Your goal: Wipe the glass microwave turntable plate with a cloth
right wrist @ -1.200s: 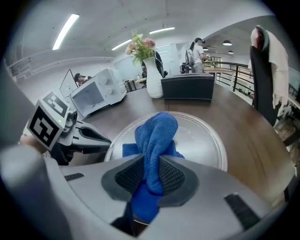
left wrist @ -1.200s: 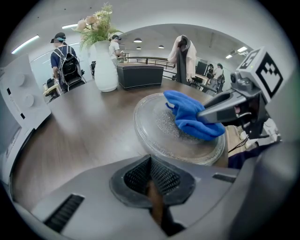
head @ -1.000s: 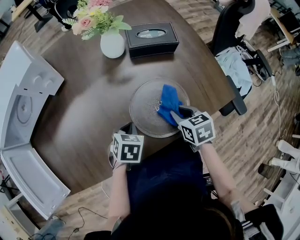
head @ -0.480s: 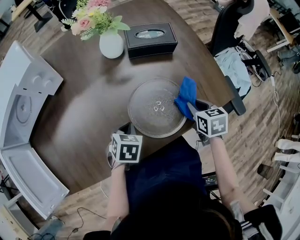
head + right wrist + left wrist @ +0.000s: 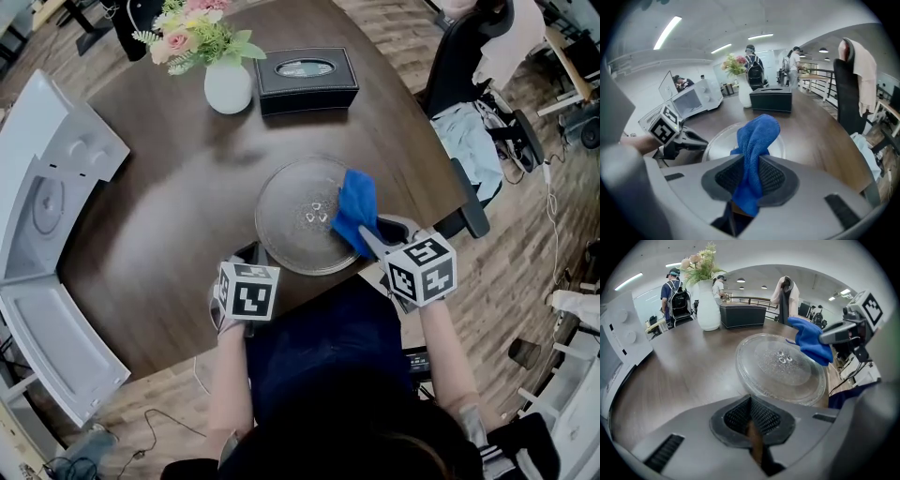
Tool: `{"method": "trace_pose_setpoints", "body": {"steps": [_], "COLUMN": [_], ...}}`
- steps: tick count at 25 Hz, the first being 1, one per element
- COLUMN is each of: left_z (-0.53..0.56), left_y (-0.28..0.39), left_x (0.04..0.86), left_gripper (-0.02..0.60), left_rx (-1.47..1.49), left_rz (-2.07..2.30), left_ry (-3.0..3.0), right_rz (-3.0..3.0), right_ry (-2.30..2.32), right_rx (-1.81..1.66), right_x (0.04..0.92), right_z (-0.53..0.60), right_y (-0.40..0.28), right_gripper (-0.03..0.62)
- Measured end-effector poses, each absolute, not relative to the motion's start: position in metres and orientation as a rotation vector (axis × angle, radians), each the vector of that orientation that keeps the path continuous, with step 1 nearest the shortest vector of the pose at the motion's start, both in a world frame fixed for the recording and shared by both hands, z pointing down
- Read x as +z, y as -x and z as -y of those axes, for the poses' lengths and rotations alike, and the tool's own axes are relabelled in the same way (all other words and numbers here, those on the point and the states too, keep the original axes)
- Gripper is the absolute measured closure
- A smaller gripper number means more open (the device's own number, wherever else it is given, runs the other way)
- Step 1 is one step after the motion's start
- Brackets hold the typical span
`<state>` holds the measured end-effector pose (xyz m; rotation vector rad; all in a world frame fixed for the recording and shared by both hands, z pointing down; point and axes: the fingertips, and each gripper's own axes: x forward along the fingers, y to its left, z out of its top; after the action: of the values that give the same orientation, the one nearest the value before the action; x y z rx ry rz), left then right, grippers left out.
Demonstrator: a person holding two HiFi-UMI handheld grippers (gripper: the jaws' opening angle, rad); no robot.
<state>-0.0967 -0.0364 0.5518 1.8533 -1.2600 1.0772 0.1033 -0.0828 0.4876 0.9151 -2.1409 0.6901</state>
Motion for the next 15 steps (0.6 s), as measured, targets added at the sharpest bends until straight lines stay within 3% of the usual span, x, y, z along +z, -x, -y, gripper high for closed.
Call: {"method": "trace_pose_setpoints", "body": {"steps": [9, 15], "left_z": [0.038, 0.039], "left_y": [0.098, 0.098], "left_x": [0.552, 0.552], "left_gripper": [0.58, 0.58], "left_rx": [1.077, 1.077], "left_rz": [1.302, 1.312], "left_ry": [-1.816, -1.803], "right_rz": [2.214, 2.191], "right_ry": [-0.482, -0.374], "right_rx": [0.664, 0.69], "right_x": [0.496, 0.518], "right_z": [0.018, -0.005], "right_y": [-0.031, -0.017], "right_gripper": [0.52, 0.52]}}
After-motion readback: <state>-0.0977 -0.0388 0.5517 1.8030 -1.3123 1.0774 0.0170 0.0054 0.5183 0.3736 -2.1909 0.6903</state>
